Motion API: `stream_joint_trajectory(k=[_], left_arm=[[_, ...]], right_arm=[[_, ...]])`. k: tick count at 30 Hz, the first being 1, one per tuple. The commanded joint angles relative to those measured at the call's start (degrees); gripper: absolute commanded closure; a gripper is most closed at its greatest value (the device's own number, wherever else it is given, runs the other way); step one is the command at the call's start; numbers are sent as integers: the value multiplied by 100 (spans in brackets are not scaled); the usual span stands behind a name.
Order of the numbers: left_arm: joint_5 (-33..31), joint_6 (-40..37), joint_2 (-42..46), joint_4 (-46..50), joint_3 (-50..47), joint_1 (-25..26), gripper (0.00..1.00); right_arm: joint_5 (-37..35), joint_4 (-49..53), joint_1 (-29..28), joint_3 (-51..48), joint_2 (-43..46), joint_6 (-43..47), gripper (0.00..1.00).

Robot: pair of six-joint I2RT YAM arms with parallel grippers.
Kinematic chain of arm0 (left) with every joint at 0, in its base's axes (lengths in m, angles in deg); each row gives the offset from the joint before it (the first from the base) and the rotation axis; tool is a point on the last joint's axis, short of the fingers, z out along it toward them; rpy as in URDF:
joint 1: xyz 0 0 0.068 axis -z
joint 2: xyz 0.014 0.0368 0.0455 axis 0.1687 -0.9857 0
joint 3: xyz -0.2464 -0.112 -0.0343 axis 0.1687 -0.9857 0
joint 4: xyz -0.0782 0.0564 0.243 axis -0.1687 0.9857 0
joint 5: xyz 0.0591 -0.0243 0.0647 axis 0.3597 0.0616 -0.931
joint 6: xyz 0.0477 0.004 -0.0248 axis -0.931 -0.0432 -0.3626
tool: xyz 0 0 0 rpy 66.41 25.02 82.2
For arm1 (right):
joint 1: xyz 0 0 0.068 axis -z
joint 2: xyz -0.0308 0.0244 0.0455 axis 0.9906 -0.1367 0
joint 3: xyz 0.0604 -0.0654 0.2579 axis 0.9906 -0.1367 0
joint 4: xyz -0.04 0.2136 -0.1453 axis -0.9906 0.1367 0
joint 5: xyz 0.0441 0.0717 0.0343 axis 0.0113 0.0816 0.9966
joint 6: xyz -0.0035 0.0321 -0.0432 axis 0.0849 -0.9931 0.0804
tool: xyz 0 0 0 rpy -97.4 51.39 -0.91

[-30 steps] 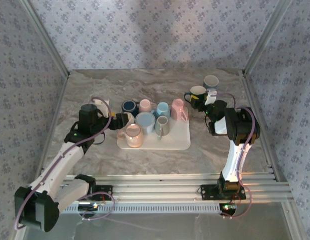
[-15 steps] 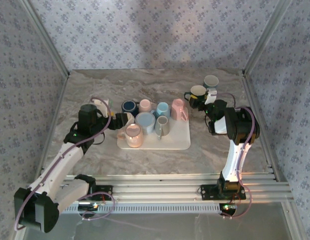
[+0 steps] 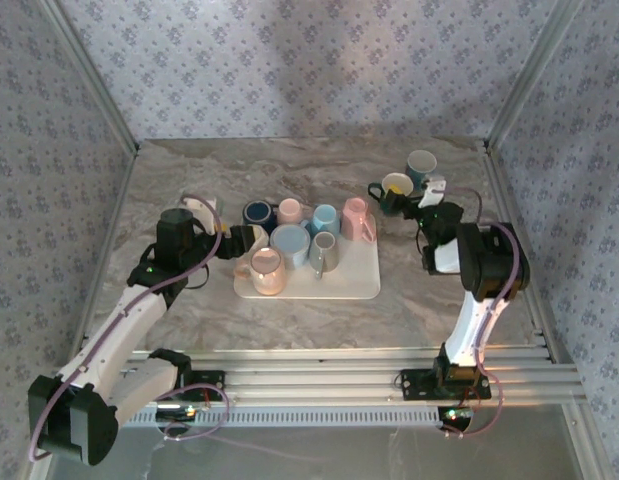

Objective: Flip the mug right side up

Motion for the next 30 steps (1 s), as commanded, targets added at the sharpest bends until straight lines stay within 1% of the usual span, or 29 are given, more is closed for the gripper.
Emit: stream_joint_trajectory(k=[1,4,5,7,8,9,10,11,12,14,16,18,21,23,25,27,30], left_arm=[[-23,-49,64,-43,249,-45,14],[-15,-53,21,-94,257,-45,14],[-3,-59,2,-120,248,-49,14],[25,-69,-49,-164,236,-53,14],[60,-84,-83,-190,231,-53,14],[110,-99,-129,-214,227,-53,14],[162,-125,-169,-227,229,-54,14],[263,-155,-222,-244,231,-54,14],[389,-202,-283,-251,237,-53,14],[609,-282,-389,-254,248,-54,14],[769,-338,-456,-293,231,-54,14],[877,-352,-476,-327,200,-53,14],[917,-345,-443,-393,129,-53,14],[917,-326,-420,-434,84,-53,14],[925,-317,-399,-447,55,-53,14],[926,-308,-382,-447,38,-53,14],[917,-308,-371,-474,18,-53,14]], right_arm=[[-311,187,155,-456,708,-43,0],[-267,668,231,-926,1487,-34,0],[-211,1022,229,-1063,1848,-34,0],[94,2259,232,-1119,2682,-25,3],[354,3306,209,-976,3167,7,6],[630,4309,155,-759,3539,177,12],[836,5120,66,-608,3816,352,17],[1061,5706,-30,-527,4063,527,21],[1245,6100,-123,-509,4267,642,22],[1540,6641,-251,-505,4430,867,26],[1821,7012,-315,-449,4342,1026,31],[2038,7322,-371,-305,4071,1249,38],[2047,7330,-388,-114,3642,1421,48],[2051,7455,-381,133,3339,1719,54],[1981,7577,-450,436,3012,1984,55],[1894,7849,-597,820,2666,2300,53],[1807,7771,-757,1070,2263,2606,53]])
